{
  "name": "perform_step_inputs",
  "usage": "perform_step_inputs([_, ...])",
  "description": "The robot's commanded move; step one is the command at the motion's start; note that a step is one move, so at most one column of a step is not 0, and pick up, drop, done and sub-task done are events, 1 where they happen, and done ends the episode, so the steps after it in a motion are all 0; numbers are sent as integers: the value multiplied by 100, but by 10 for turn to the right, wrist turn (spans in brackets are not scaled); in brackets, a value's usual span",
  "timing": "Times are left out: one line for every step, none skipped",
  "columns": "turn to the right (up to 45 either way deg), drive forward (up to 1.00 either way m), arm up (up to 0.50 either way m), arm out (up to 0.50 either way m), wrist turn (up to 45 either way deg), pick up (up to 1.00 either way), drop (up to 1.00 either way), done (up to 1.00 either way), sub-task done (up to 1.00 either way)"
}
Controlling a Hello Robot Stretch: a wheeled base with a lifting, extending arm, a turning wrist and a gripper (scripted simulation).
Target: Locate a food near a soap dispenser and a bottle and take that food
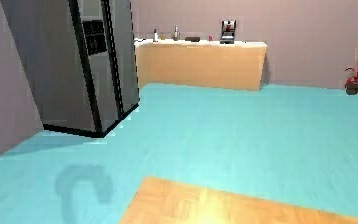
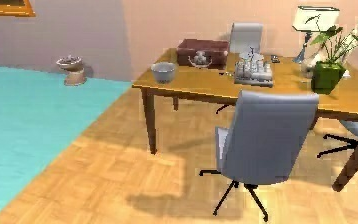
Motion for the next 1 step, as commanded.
perform_step_inputs([0,100,0,0,0,0,0,0,0])
